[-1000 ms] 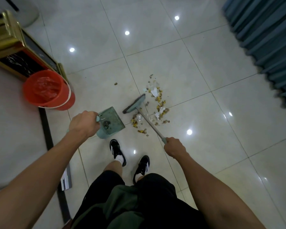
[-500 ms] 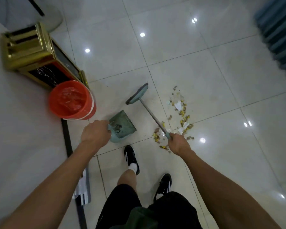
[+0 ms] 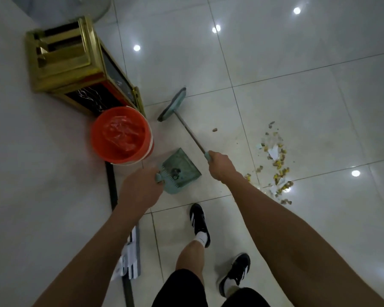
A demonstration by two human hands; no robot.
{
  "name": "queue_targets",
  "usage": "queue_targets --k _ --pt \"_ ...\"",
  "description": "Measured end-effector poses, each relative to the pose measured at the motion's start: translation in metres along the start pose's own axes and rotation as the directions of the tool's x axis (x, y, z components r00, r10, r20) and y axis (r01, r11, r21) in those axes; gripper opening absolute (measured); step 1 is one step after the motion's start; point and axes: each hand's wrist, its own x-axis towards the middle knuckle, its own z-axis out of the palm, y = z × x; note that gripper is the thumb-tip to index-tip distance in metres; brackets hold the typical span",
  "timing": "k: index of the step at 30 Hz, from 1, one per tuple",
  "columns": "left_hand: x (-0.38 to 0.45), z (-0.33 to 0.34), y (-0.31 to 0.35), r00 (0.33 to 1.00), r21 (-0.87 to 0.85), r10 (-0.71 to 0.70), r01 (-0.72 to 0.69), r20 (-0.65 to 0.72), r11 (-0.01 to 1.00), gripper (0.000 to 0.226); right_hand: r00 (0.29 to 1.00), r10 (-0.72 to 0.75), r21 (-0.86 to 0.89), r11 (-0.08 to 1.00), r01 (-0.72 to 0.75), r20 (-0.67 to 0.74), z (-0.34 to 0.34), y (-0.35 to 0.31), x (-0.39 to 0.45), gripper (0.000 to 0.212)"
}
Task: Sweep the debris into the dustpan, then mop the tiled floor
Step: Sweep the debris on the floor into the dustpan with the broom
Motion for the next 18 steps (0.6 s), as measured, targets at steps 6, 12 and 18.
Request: queue_targets --k 6,12,18 --pt "0.009 0.002 -0.024 0.998 0.037 -0.058 0.057 0.027 0.998 0.018 0.998 0.011 -0.1 0.995 -0.005 0.06 0.015 -0.016 0.033 0.035" --pt "0.017 -0.005 -0.01 0.999 0.051 0.017 -0.018 0.027 0.999 0.02 0.993 0.121 -0.137 0.983 -0.12 -0.002 0.025 0.03 0.001 0.038" --pt "0.004 -0.001 0.029 0.994 0.05 0.105 -0.105 -0.012 0.993 0.022 0.981 0.191 -0.128 0.973 -0.193 -0.028 0.022 0.1 -0.06 0.041"
